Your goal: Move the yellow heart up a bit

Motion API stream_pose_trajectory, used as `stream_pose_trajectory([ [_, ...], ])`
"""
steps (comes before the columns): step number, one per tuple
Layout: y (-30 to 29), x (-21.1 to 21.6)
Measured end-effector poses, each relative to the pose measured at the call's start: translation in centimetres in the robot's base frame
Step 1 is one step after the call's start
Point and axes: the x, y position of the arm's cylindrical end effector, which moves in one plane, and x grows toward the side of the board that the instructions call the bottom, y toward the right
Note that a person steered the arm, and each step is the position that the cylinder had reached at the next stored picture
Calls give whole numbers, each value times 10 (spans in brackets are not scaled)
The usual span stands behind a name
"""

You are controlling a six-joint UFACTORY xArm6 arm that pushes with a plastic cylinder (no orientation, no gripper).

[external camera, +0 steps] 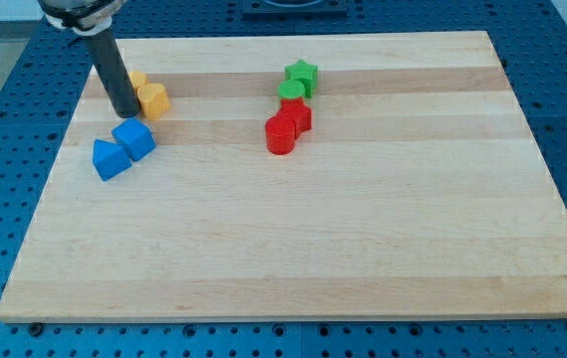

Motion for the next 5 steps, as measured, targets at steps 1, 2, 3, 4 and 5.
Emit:
stream_pose_trajectory([
  [1, 0, -11],
  [2, -18, -4],
  [3, -42, 1],
  [4, -37, 5],
  [5, -8, 6],
])
